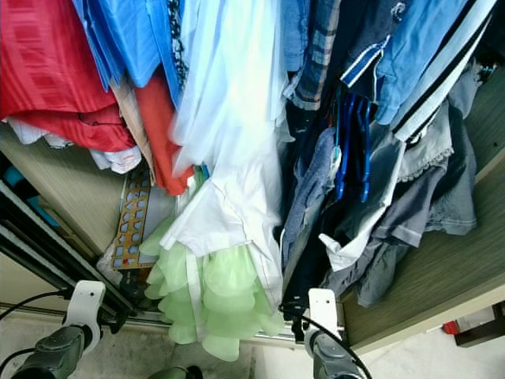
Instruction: Clean up the room
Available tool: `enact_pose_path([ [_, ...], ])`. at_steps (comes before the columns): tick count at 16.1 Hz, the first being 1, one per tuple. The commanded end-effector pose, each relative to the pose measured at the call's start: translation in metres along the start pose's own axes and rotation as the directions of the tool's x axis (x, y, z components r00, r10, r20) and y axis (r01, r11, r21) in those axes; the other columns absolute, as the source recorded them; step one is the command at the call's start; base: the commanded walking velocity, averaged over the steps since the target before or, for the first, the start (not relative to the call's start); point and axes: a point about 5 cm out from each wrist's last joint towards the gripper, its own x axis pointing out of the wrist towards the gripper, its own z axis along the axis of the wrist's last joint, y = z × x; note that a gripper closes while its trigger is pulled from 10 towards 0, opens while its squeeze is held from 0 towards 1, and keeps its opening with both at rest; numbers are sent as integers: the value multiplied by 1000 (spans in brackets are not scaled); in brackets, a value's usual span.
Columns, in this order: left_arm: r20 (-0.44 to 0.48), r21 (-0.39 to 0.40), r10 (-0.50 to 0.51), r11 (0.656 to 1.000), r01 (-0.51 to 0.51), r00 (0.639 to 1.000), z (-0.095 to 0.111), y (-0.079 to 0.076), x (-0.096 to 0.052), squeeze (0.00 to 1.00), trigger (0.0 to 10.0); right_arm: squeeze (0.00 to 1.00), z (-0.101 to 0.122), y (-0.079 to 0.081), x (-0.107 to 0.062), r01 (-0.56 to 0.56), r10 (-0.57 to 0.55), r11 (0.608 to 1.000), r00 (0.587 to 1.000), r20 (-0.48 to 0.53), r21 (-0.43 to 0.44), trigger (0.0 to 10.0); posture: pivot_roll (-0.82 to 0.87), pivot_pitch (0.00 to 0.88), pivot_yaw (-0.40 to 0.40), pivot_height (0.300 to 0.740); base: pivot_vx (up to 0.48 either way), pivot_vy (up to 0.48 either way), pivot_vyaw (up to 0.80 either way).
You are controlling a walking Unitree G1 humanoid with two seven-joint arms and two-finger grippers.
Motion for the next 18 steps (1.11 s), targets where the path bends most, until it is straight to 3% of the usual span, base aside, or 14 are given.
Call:
enact_pose_path([
  [1, 72, -316, -6, 948, 29, 997, 70, -64, 20, 0, 10000, 0, 97, 70, 6, -179, 178, 984, 979, 102, -2, 10000, 121, 101, -66, 740, 0, 0, 0],
  [7, 72, -316, -6, 948, 29, 997, 70, -64, 20, 0, 10000, 0, 97, 70, 6, -179, 178, 984, 979, 102, -2, 10000, 121, 101, -66, 740, 0, 0, 0],
  [8, 71, -311, -8, 950, 30, 997, 69, -65, 20, 0, 10000, 0, 98, 72, 5, -183, 187, 982, 976, 108, -52, 10000, 121, 108, -67, 740, 0, 0, 0],
  [9, 54, -316, 24, 949, -5, 998, 65, -57, 19, 0, 10000, 0, 85, 41, 10, -10, 18, 967, 1000, 26, -253, 10000, 113, 136, -85, 740, 0, 0, 0],
  [10, 51, -322, 35, 947, -17, 998, 64, -55, 19, 0, 10000, 0, 82, 33, 10, 39, -34, 951, 999, 22, -307, 10000, 113, 136, -85, 740, 0, 0, 0],
  [11, 51, -328, 43, 944, -24, 998, 65, -53, 19, 0, 10000, 0, 82, 34, 10, 54, -45, 976, 998, 48, -210, 10000, 99, 137, -86, 740, 0, 0, 0],
  [16, 49, -315, 44, 949, -27, 998, 68, -56, 20, 0, 10000, 0, 86, 38, 10, 9, 6, 950, 999, 47, -311, 10000, 104, 129, -94, 740, 0, 0, 0],
  [18, 68, -292, 43, 956, -21, 997, 71, -57, 20, 0, 10000, 0, 87, 40, 10, 8, 8, 959, 998, 54, -283, 10000, 105, 125, -91, 740, 0, 0, 0],
])
